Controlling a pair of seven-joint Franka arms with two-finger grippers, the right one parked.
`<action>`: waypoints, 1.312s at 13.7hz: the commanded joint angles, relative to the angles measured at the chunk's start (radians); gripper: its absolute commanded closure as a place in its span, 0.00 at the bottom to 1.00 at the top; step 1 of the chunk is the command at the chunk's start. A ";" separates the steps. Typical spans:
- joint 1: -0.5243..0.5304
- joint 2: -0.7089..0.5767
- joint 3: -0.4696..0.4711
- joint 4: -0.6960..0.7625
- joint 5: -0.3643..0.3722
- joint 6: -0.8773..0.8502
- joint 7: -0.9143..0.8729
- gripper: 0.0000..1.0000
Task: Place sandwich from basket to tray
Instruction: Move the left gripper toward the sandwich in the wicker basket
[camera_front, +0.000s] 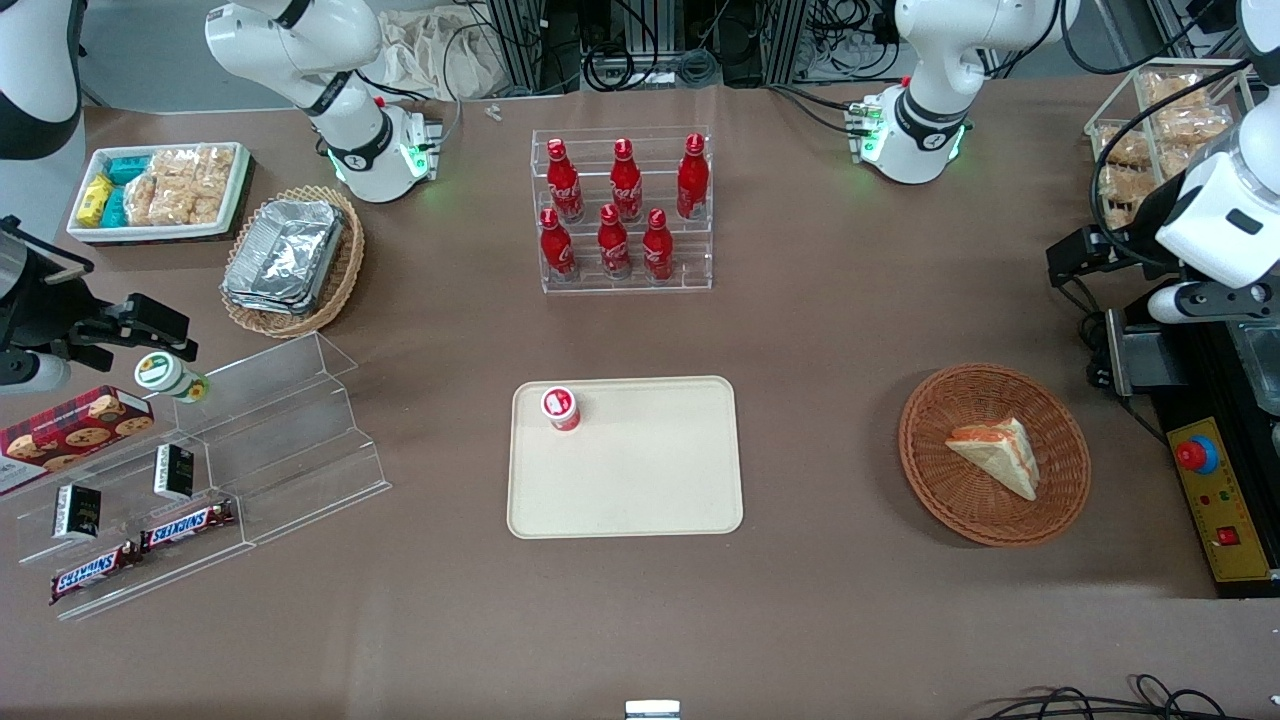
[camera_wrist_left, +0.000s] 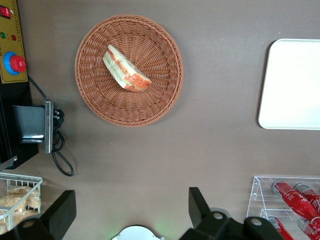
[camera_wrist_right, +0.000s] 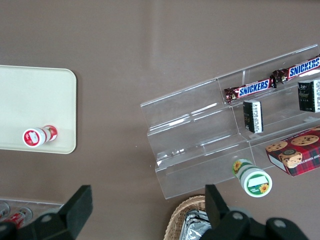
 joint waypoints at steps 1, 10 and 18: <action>-0.016 -0.014 0.014 0.007 -0.011 -0.006 -0.017 0.00; 0.047 0.095 0.037 -0.027 -0.031 0.126 -0.391 0.00; 0.093 0.356 0.042 -0.096 -0.029 0.367 -0.692 0.00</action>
